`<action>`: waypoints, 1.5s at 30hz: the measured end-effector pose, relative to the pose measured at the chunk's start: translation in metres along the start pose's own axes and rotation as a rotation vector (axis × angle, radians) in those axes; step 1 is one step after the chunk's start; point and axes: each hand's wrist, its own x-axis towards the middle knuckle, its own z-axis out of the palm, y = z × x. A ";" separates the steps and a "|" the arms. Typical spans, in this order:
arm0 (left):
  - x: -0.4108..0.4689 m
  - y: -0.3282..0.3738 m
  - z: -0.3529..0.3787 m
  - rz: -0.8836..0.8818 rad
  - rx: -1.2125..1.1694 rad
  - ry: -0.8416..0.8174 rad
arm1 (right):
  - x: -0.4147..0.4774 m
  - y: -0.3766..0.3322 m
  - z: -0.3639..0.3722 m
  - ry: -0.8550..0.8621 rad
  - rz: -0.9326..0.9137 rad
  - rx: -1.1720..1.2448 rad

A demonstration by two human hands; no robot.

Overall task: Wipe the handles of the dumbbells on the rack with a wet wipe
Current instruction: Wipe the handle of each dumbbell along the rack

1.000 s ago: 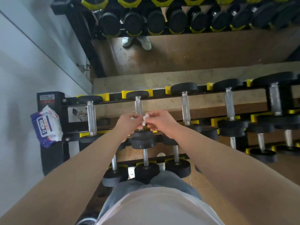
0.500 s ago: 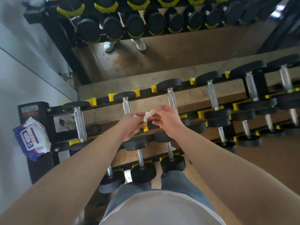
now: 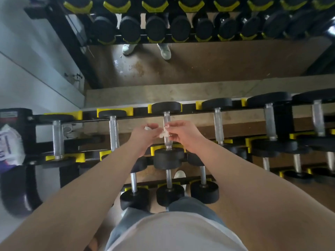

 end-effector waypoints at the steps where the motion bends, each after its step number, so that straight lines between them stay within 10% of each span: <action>1: -0.001 0.000 0.005 0.000 0.007 -0.001 | 0.002 0.000 -0.006 -0.019 0.019 0.018; 11: 0.003 -0.016 0.018 -0.099 -0.147 0.073 | 0.026 0.003 -0.022 -0.051 0.109 -0.262; 18: 0.018 -0.019 0.007 -0.198 -0.240 0.125 | 0.043 -0.002 -0.008 0.237 -0.525 -0.875; 25: 0.023 -0.010 0.005 -0.203 -0.132 -0.039 | 0.037 0.024 -0.026 -0.155 -0.456 -1.252; 38: 0.028 -0.017 0.001 -0.259 -0.139 0.018 | 0.052 0.004 -0.006 0.230 -0.507 -0.832; 45: 0.025 -0.018 0.005 -0.230 -0.122 -0.002 | 0.042 0.026 -0.019 0.009 -0.648 -1.058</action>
